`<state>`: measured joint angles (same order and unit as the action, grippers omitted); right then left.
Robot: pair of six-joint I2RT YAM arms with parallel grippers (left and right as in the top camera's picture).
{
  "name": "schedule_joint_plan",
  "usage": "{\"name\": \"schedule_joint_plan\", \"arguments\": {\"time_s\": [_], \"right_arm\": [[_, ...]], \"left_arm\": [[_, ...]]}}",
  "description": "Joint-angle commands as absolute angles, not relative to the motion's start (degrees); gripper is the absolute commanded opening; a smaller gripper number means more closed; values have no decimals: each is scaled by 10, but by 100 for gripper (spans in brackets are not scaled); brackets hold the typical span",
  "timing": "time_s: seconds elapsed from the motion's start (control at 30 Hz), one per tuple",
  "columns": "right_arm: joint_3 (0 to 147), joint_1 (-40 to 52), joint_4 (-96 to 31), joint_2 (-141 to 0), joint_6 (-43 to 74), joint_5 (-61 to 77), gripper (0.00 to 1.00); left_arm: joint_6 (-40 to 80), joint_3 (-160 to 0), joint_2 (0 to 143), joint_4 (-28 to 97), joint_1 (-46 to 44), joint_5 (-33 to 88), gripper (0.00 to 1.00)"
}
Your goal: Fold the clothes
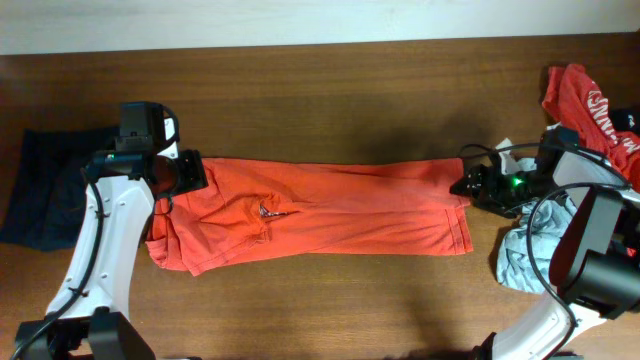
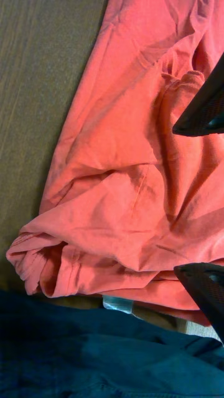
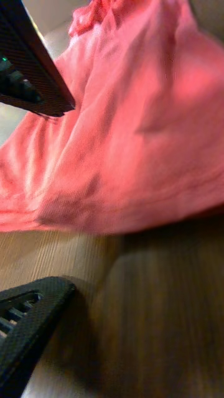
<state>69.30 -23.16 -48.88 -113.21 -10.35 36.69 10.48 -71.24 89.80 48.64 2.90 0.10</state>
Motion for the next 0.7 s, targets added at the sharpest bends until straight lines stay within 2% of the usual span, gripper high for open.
{"name": "schedule_joint_plan", "arguments": {"time_s": [0.0,0.1,0.2,0.27,0.4,0.57,0.67], "right_arm": [[681,-225,-499,-1211,-146,375,86],[681,-225,-520,-1251,-146,369,86],[681,-225,-525,-1279,-145,353,78],[681,-226,-528,-1283,-143,353,77],[681,-225,-540,-1283,-109,284,81],[681,-225,-549,-1283,-63,209,81],[681,-226,-558,-1283,19,98,81]], "left_arm": [[102,-713,901,487,28,7,65],[102,-713,901,485,28,7,65],[102,-713,901,482,28,7,65],[101,-713,901,483,28,7,65],[102,-713,901,485,28,7,65],[102,-713,901,485,28,7,65],[102,-713,901,485,28,7,65]]}}
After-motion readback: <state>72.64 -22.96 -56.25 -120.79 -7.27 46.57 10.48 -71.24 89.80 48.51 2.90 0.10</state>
